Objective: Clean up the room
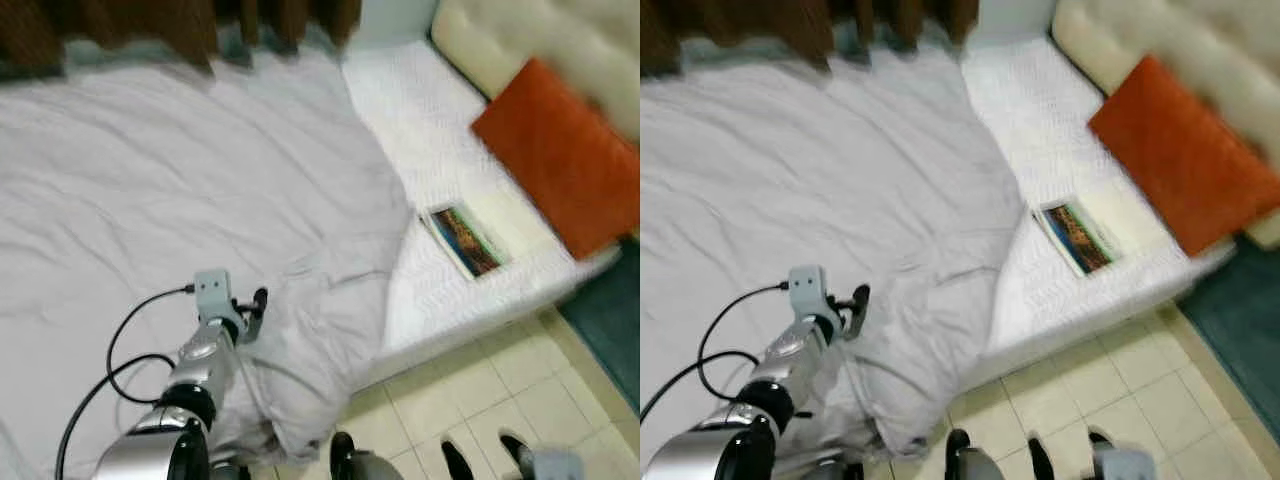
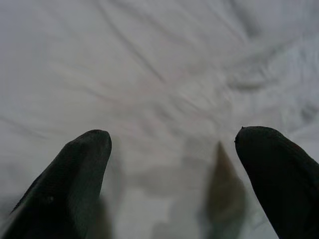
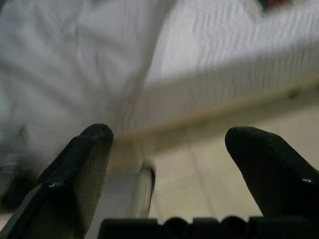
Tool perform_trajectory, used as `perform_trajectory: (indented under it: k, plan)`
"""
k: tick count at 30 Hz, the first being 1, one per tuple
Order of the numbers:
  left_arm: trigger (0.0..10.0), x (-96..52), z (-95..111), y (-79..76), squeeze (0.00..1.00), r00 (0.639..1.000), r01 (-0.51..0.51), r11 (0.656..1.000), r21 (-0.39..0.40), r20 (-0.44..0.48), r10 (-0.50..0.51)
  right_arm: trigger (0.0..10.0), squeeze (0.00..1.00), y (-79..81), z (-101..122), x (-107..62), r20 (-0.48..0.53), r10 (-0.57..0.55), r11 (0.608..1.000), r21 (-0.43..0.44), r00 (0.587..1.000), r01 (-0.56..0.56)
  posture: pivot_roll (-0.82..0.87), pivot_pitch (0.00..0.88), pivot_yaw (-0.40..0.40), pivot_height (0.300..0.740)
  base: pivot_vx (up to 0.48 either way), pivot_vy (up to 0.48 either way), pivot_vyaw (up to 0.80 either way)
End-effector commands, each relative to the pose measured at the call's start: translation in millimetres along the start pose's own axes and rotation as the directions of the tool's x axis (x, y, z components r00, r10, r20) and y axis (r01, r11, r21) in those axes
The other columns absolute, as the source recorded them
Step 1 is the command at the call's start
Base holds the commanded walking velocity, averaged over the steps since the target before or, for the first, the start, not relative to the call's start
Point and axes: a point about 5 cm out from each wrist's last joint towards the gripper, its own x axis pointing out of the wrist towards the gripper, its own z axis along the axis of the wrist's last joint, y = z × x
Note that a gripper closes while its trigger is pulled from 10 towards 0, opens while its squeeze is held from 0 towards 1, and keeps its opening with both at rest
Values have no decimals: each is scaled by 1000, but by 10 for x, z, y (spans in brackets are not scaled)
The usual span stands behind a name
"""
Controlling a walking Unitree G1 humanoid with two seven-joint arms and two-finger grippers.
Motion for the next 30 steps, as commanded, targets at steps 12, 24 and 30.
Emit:
perform_trajectory:
  k: [12, 24, 30]
  plan:
    - [10000, -82, -230, 178, 0, 993, -109, 991, -79, -59, 105, 10000, 0, 100, 19, -281, -91, -6, 1000, 24, 996, 8, -407, 630, -150, 740, 0, 0, 0]
    - [0, -119, -309, 287, 0, 986, -132, 985, -112, -120, 119, 10000, 0, 94, -6, -385, -132, -17, 999, 28, 991, 21, -409, 639, -150, 740, 0, 0, 0]
    - [0, -112, -298, 265, 0, 989, -104, 993, -57, -116, 97, 10000, 0, 124, -20, -389, -138, -13, 999, 40, 990, 19, -399, 634, -144, 740, 0, 0, 0]
